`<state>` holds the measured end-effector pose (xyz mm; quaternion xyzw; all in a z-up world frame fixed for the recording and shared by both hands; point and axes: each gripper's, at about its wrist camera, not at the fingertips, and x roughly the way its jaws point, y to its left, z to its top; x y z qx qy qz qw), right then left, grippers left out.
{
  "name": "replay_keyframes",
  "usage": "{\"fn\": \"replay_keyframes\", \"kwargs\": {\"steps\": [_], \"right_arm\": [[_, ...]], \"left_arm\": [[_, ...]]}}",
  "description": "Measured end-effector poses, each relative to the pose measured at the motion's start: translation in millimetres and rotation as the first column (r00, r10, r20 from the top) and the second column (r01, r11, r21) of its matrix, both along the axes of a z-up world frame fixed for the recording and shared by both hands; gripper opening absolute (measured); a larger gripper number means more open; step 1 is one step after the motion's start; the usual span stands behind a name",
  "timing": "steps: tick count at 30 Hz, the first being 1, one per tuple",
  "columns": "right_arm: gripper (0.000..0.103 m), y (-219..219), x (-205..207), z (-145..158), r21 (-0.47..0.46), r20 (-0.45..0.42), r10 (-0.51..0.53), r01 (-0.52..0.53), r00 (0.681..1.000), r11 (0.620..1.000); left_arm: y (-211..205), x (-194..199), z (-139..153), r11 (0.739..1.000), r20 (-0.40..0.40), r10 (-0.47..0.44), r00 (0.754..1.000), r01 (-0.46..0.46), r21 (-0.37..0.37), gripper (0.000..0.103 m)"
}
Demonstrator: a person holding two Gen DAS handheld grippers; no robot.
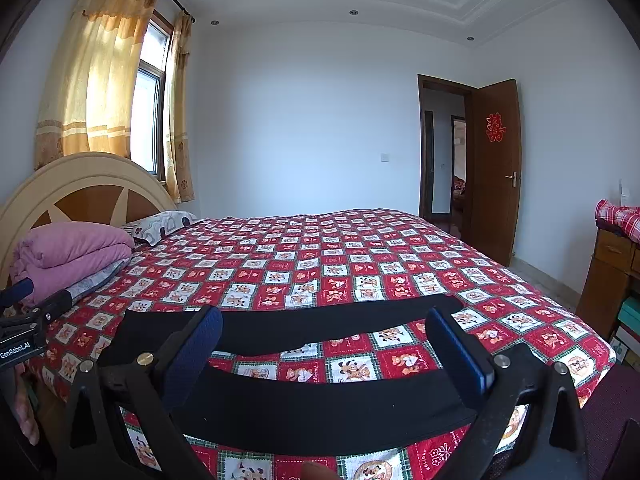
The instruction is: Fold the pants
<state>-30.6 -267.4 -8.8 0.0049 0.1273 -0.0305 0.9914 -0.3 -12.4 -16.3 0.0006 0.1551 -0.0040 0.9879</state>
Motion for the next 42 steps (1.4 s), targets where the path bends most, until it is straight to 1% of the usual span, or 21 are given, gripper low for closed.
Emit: {"fn": "replay_keyframes", "kwargs": {"steps": [4, 24, 42], "right_arm": [[0.102, 1.7, 2.6, -5.8, -0.003, -0.008, 0.003, -0.003, 1.0, 1.0], [0.102, 3.0, 3.2, -6.0, -0.006, -0.013, 0.004, -0.004, 1.0, 1.0], [0.102, 5.7, 2.7, -11.7, -0.011, -0.02, 0.005, -0.005, 1.0, 1.0]], "left_arm": [[-0.1, 0.0, 0.0, 1.0, -0.001, -0.001, 1.0, 0.001, -0.001, 0.103], [0.1, 0.5, 0.5, 1.0, -0.006, -0.001, 1.0, 0.001, -0.004, 0.103], [-1.2, 0.2, -5.3, 1.0, -0.01, -0.001, 1.0, 0.001, -0.004, 0.103]]}}
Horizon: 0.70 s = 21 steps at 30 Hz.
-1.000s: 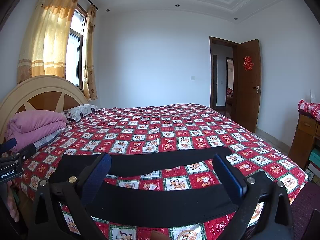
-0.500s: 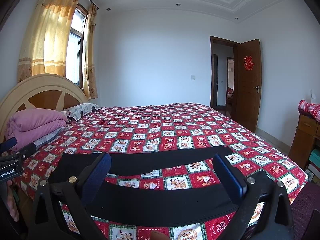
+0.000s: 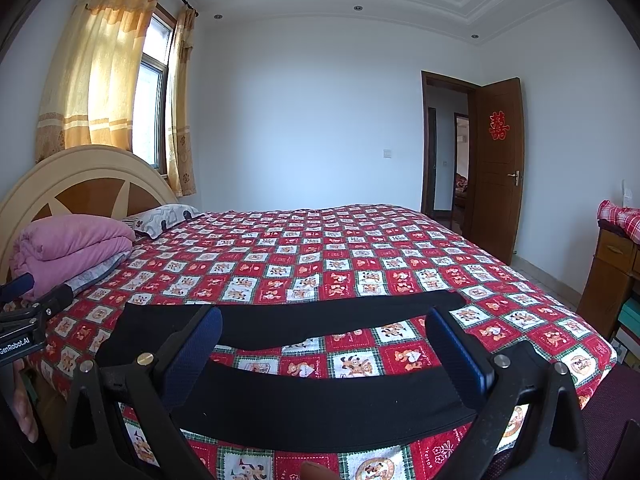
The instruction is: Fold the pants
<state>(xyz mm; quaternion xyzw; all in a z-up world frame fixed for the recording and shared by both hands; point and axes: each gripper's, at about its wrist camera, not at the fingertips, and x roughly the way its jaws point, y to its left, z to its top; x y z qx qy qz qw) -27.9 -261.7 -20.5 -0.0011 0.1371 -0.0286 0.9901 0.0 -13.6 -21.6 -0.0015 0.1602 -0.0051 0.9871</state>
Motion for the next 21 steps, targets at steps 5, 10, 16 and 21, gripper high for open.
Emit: {"fn": "replay_keyframes", "kwargs": {"steps": [5, 10, 16, 21], "right_arm": [[0.102, -0.2, 1.2, -1.5, -0.002, -0.004, 0.002, -0.002, 1.0, 1.0], [0.102, -0.1, 1.4, -1.5, -0.002, -0.004, 0.001, -0.001, 1.0, 1.0], [0.102, 0.2, 5.9, -8.5, -0.008, -0.021, 0.001, -0.001, 1.0, 1.0], [0.102, 2.9, 17.7, -17.3, -0.025, -0.061, -0.003, 0.001, 0.998, 1.0]], "left_arm": [[-0.4, 0.1, -0.5, 1.0, -0.001, 0.0, 1.0, 0.0, 0.0, 0.103], [-1.5, 0.2, -3.4, 1.0, -0.003, -0.001, 1.0, 0.001, -0.001, 0.103], [-2.8, 1.8, -18.9, 1.0, -0.017, 0.0, 1.0, 0.0, -0.003, 0.103], [0.4, 16.3, -31.3, 1.0, -0.06, 0.007, 0.998, -0.007, -0.004, 0.103]]}}
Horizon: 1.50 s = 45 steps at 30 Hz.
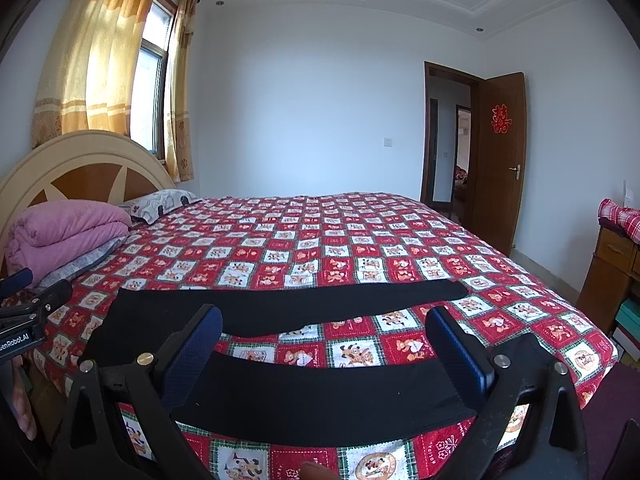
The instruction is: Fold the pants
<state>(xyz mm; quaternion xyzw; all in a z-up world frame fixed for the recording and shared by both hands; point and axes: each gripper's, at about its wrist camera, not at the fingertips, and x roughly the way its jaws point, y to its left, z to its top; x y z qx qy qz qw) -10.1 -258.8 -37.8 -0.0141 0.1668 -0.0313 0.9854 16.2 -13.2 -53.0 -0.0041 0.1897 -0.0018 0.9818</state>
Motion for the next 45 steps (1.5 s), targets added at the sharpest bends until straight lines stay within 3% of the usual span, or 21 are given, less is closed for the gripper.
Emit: {"fn": "replay_keyframes", "kwargs": {"steps": [3, 9, 11, 16, 23, 26, 28, 29, 33, 35, 37, 41, 42, 45], "right_arm": [[0.102, 4.8, 6.0, -8.0, -0.019, -0.02, 0.001, -0.002, 1.0, 1.0], [0.102, 11.2, 27.8, -34.1, -0.052, -0.1, 0.007, -0.012, 0.995, 0.999], [0.102, 8.6, 40.6, -48.2, -0.057, -0.144, 0.002, -0.011, 0.99, 0.998], [0.102, -4.7, 68.8, -79.6, -0.062, -0.247, -0.027, 0.012, 0.969, 0.998], [0.102, -38.4, 94.7, -102.6, -0.016, -0.304, -0.078, 0.077, 0.949, 0.997], [0.102, -49.8, 104.5, -112.4, -0.004, -0.329, -0.1, 0.105, 0.939, 0.994], [0.102, -56.4, 110.4, -118.6, -0.006, -0.352, -0.108, 0.114, 0.93, 0.994], [0.102, -58.7, 112.5, -120.6, -0.012, -0.359, -0.11, 0.113, 0.927, 0.994], [0.102, -73.2, 121.7, -121.6, -0.064, -0.354, -0.119, 0.103, 0.928, 0.993], [0.102, -88.4, 129.6, -116.0, -0.085, -0.343, -0.122, 0.098, 0.931, 0.992], [0.102, -109.6, 141.9, -109.0, -0.082, -0.342, -0.137, 0.115, 0.93, 0.99], [0.101, -166.1, 171.6, -90.2, -0.037, -0.318, -0.187, 0.185, 0.929, 0.982], [0.096, -176.6, 179.4, -87.6, -0.04, -0.319, -0.201, 0.198, 0.926, 0.979], [0.068, -217.4, 212.2, -80.8, -0.034, -0.341, -0.226, 0.229, 0.912, 0.973]], "left_arm": [[2.9, 11.0, -10.9, 1.0, -0.029, 0.007, 1.0, -0.007, 0.005, 0.103], [36.1, 54.8, -42.7, 0.991, -0.085, 0.111, 0.99, -0.104, 0.085, 0.103], [65.8, 83.0, -57.9, 0.983, -0.143, 0.167, 0.975, -0.153, 0.103, 0.103], [134.5, 139.6, -75.8, 0.963, -0.219, 0.269, 0.938, -0.263, 0.055, 0.103], [162.4, 222.1, -93.1, 0.972, -0.31, 0.233, 0.922, -0.22, 0.077, 0.103], [169.0, 256.1, -105.5, 0.983, -0.374, 0.178, 0.91, -0.183, 0.022, 0.103], [172.0, 279.0, -118.1, 0.983, -0.416, 0.171, 0.893, -0.182, 0.013, 0.096], [174.4, 289.1, -124.1, 0.984, -0.438, 0.164, 0.884, -0.18, 0.005, 0.083], [185.0, 307.1, -140.3, 0.984, -0.507, 0.096, 0.857, -0.159, -0.082, 0.05], [186.7, 311.1, -148.9, 0.982, -0.542, 0.046, 0.839, -0.137, -0.128, 0.043], [191.6, 308.9, -148.7, 0.977, -0.52, 0.012, 0.854, -0.121, -0.177, 0.038], [204.1, 310.9, -149.0, 0.951, -0.513, -0.06, 0.856, -0.107, -0.29, 0.021], [204.3, 313.3, -149.2, 0.949, -0.514, -0.067, 0.855, -0.104, -0.297, 0.019], [195.8, 312.3, -151.7, 0.957, -0.498, -0.065, 0.865, -0.088, -0.277, 0.018]]}}
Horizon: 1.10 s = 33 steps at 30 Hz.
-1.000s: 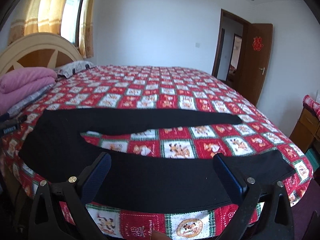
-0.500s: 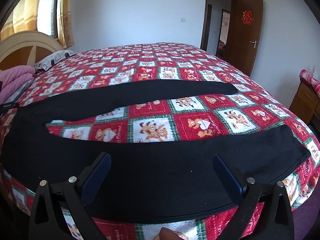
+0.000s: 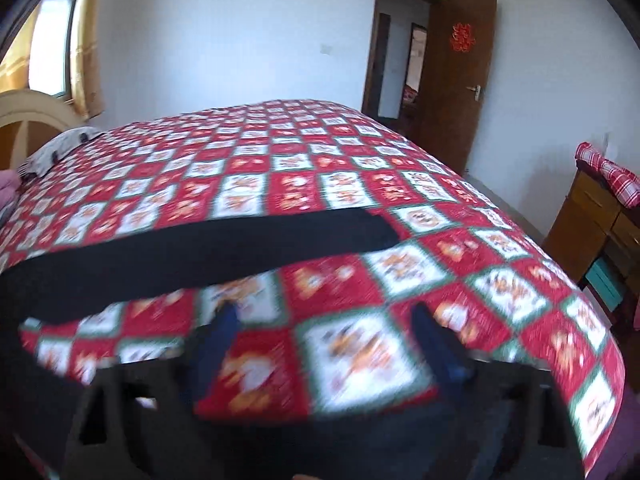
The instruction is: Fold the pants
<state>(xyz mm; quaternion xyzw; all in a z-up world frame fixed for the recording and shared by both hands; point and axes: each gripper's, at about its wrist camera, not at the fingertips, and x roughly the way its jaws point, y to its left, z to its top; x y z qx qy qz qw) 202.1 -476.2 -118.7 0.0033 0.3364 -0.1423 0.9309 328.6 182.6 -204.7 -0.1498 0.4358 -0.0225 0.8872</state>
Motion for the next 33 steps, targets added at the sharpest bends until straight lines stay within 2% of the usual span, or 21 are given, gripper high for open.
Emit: {"fn": "replay_keyframes", "kwargs": {"steps": [1, 3, 6, 12, 17, 23, 27, 30, 32, 33], "right_arm": [[0.06, -5.8, 5.5, 0.2, 0.016, -0.008, -0.009, 0.01, 1.0, 1.0], [0.056, -26.4, 23.4, 1.7, 0.061, -0.016, -0.037, 0.037, 0.999, 0.997], [0.056, -52.4, 51.5, 2.9, 0.096, -0.025, -0.08, 0.082, 0.996, 0.992], [0.056, -94.4, 112.5, -3.1, 0.129, -0.067, -0.125, 0.133, 0.99, 0.983], [0.056, -113.4, 156.6, -23.0, 0.162, -0.089, -0.104, 0.118, 0.991, 0.98], [0.056, -120.9, 208.3, -57.3, 0.202, -0.182, -0.062, 0.099, 0.981, 0.974], [0.056, -125.6, 229.1, -75.1, 0.186, -0.254, -0.061, 0.11, 0.965, 0.976], [0.056, -131.0, 234.0, -82.4, 0.212, -0.266, -0.039, 0.097, 0.963, 0.972], [0.045, -134.2, 233.4, -83.5, 0.239, -0.261, -0.017, 0.082, 0.965, 0.968], [0.035, -134.0, 232.8, -83.5, 0.25, -0.26, -0.005, 0.072, 0.966, 0.966]], "left_arm": [[0.7, 1.4, -1.4, 1.0, 0.014, -0.002, 1.0, 0.002, 0.003, 0.018], [2.5, 0.5, -4.8, 1.0, 0.031, 0.002, 1.0, -0.002, -0.001, 0.018], [5.9, 2.0, -4.9, 1.0, 0.032, 0.005, 0.999, -0.004, -0.013, 0.018], [0.3, 1.5, -5.7, 0.999, 0.046, 0.009, 0.999, -0.01, 0.034, 0.018], [3.3, 2.1, -8.0, 1.0, 0.05, 0.012, 0.999, -0.012, 0.004, 0.018], [-0.3, 2.4, -8.7, 0.999, 0.056, 0.011, 0.998, -0.013, 0.037, 0.019], [2.1, 3.5, -10.1, 1.0, 0.057, 0.011, 0.998, -0.012, 0.024, 0.019], [2.5, 3.4, -11.4, 1.0, 0.059, 0.012, 0.998, -0.013, 0.015, 0.019], [2.4, 3.4, -11.4, 1.0, 0.058, 0.011, 0.998, -0.012, 0.019, 0.019], [2.3, 3.3, -11.2, 1.0, 0.058, 0.012, 0.998, -0.013, 0.02, 0.019]]}}
